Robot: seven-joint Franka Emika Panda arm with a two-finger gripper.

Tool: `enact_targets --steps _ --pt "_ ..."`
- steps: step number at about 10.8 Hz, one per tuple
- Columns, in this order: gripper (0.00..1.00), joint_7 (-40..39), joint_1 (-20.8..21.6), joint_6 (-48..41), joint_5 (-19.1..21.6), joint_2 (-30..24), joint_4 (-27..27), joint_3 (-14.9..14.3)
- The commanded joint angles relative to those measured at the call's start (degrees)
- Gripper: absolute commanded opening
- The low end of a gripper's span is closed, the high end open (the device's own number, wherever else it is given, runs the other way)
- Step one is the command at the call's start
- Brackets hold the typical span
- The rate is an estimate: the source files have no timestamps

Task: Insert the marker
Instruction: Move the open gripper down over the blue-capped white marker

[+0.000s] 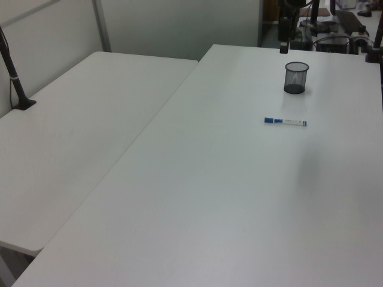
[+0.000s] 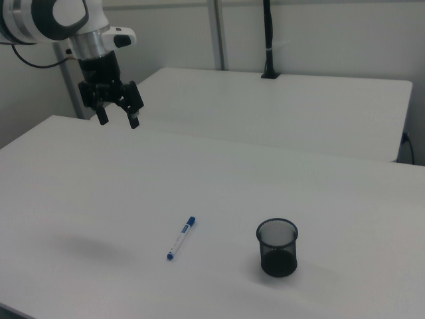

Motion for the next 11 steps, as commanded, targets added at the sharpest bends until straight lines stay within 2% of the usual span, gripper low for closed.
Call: enact_targets --steps 1,8,11 --pt "1.0 0.13 0.31 0.66 -0.1 -0.93 -1.49 -0.52" --pt "1.0 0.04 0.31 0.84 -0.19 -0.58 -1.49 -0.43" --pt "1.0 -5.82 -1.53 3.9 -0.19 -0.4 -4.03 -0.43"
